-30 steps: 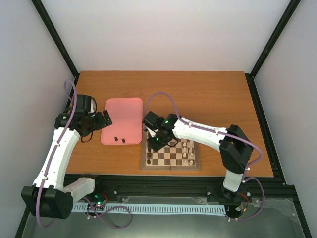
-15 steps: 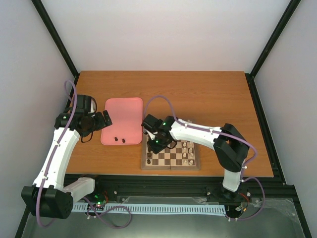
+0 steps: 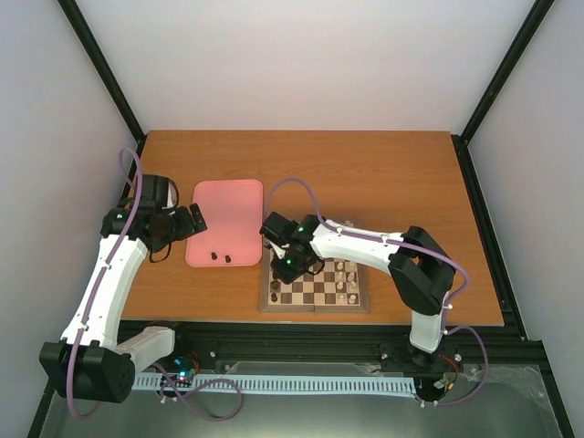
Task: Set up the chess pieces on the board
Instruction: Place the chess piece on the chessboard.
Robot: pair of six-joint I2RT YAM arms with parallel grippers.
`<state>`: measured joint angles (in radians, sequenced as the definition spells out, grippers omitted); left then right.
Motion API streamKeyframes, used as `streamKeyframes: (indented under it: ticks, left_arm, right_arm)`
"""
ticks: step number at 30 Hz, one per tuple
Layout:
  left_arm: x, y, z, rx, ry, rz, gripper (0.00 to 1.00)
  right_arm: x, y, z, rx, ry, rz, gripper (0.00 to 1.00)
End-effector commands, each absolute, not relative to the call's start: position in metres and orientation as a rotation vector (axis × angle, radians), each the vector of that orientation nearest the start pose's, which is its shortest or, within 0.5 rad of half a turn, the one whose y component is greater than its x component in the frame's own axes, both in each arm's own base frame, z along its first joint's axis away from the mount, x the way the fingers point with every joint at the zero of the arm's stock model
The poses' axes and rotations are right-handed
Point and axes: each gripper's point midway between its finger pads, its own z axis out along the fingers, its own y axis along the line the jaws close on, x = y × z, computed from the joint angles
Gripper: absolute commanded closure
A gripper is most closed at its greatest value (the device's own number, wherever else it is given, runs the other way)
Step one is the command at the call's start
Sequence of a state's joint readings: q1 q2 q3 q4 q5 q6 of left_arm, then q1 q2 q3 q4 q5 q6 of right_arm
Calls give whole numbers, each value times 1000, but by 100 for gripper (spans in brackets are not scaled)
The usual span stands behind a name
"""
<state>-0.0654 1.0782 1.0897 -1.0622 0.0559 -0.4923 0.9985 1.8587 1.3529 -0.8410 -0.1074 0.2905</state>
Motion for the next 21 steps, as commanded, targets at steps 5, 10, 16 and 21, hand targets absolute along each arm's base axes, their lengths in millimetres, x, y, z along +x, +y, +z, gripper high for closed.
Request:
streamKeyframes:
  ticks: [5, 10, 16, 21]
  left_arm:
    - [266, -26, 195, -537, 2584, -263, 0]
    - [268, -26, 194, -537, 2588, -264, 0]
    - [270, -27, 192, -541, 2593, -268, 0]
    - [272, -27, 191, -540, 2595, -267, 0]
  right_arm:
    - [200, 337, 55, -1084, 2796, 262, 89]
    - [201, 340, 54, -1097, 2792, 265, 88]
    - [200, 343, 56, -1120, 2785, 285, 88]
    - [200, 344, 55, -1127, 2786, 285, 87]
